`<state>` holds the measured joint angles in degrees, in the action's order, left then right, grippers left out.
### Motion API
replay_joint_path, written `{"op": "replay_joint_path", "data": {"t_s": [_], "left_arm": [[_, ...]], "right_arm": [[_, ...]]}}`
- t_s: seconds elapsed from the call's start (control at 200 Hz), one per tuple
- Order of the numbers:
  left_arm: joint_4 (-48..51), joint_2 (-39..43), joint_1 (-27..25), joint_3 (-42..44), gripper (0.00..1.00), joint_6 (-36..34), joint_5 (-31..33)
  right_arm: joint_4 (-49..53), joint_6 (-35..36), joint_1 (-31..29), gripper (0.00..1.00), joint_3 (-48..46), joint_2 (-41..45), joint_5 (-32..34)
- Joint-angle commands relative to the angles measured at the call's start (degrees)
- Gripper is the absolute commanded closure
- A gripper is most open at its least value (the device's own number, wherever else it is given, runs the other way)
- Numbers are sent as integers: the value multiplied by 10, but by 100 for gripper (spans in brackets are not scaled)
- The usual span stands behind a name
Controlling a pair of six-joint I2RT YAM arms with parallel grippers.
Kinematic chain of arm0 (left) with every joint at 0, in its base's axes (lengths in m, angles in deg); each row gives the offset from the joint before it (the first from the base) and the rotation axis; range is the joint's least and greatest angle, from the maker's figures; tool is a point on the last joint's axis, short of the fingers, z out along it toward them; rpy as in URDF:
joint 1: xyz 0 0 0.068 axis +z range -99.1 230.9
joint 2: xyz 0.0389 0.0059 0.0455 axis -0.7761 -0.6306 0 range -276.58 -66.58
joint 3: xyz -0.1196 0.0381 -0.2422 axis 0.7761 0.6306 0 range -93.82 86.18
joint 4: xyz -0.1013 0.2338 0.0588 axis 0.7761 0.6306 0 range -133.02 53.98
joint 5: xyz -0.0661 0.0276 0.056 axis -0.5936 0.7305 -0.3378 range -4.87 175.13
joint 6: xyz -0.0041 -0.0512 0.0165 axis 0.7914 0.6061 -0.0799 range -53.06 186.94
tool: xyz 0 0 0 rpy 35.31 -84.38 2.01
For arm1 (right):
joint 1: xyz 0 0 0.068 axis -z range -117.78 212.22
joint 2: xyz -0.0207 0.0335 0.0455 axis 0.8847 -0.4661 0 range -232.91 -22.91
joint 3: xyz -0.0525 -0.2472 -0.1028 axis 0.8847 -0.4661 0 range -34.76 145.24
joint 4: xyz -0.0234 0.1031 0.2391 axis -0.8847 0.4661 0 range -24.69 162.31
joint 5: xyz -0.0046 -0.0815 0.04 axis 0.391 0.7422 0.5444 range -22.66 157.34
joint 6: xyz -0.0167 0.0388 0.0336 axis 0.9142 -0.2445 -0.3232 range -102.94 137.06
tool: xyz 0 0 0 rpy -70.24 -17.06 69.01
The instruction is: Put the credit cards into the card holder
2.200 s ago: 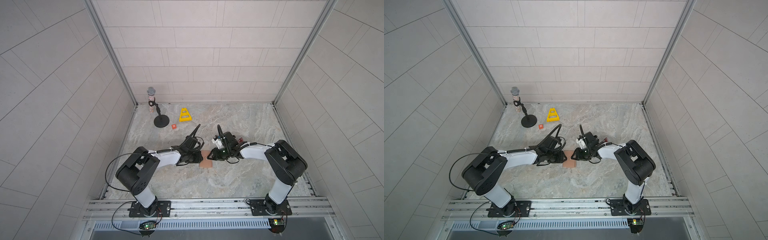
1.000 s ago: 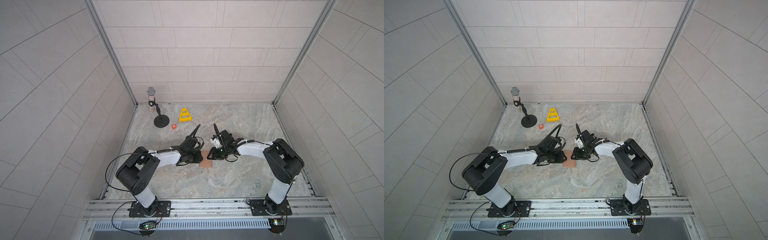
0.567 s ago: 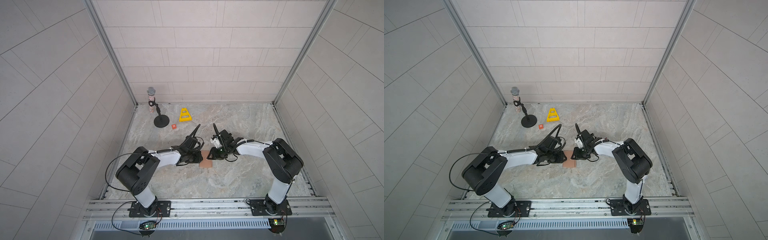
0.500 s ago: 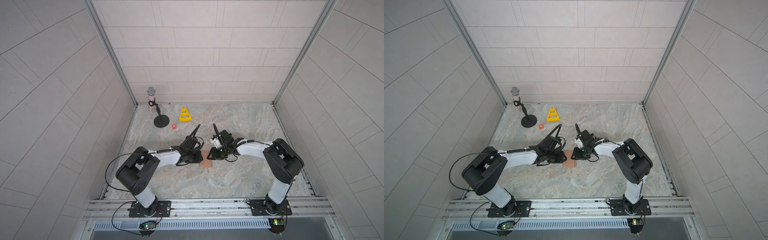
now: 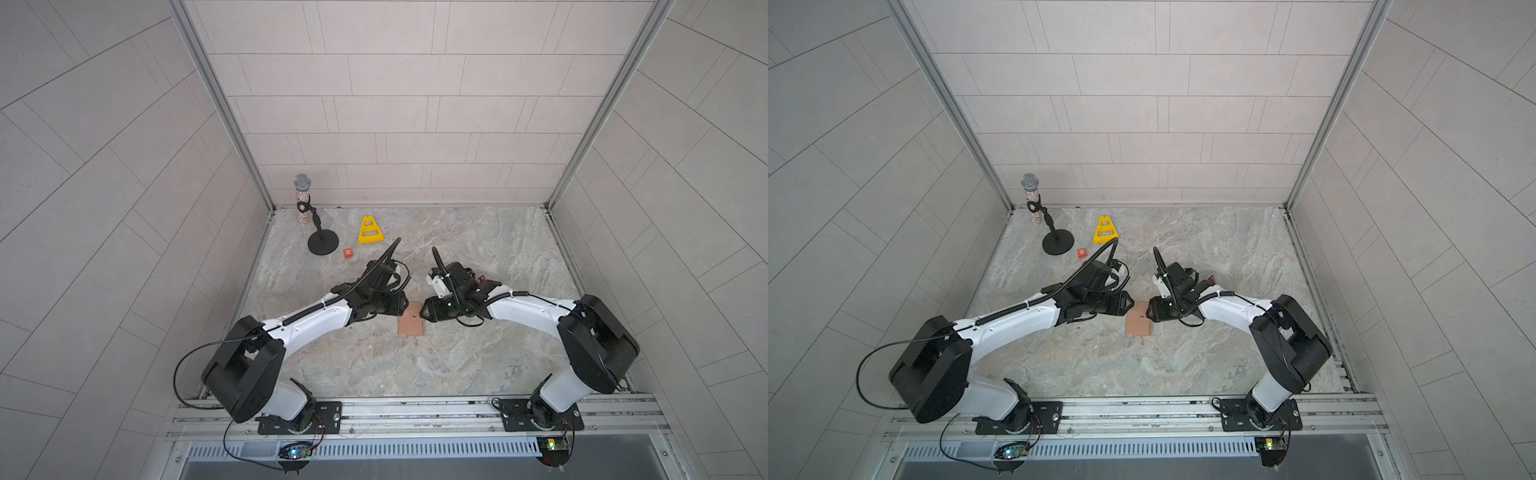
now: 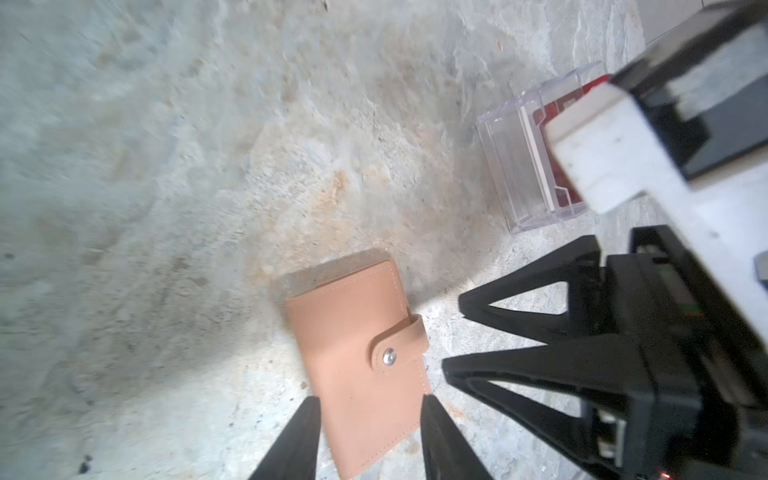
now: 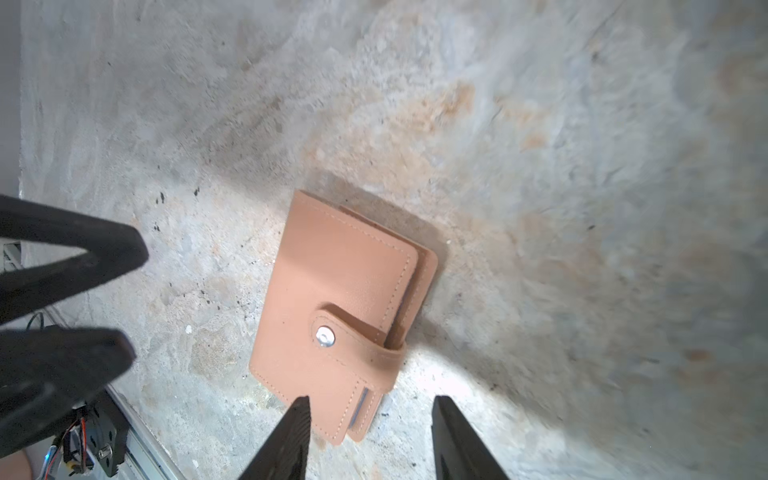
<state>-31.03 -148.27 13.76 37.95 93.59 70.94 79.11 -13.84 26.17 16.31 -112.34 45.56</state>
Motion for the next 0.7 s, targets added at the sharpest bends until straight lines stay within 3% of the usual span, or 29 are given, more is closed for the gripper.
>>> {"op": "replay_joint_path", "data": {"t_s": [0.0, 0.135, 0.235, 0.365, 0.495, 0.696], "left_arm": [[73, 31, 0, -13, 53, -33, 128], [111, 70, 2, -15, 46, -55, 326], [70, 96, 5, 9, 42, -86, 461], [-6, 115, 23, 48, 40, -136, 567], [-100, 108, 67, 84, 40, -176, 601], [-228, 73, 123, 127, 39, -241, 623]], "right_arm": [[28, 36, -1, 50, -3, 49, 90], [70, 70, -1, 50, 1, 115, 273], [60, 99, 2, 50, -15, 156, 431], [29, 146, 27, 48, -33, 189, 580], [-27, 180, 87, 47, -60, 203, 646], [-162, 219, 201, 44, -134, 209, 653]]}}
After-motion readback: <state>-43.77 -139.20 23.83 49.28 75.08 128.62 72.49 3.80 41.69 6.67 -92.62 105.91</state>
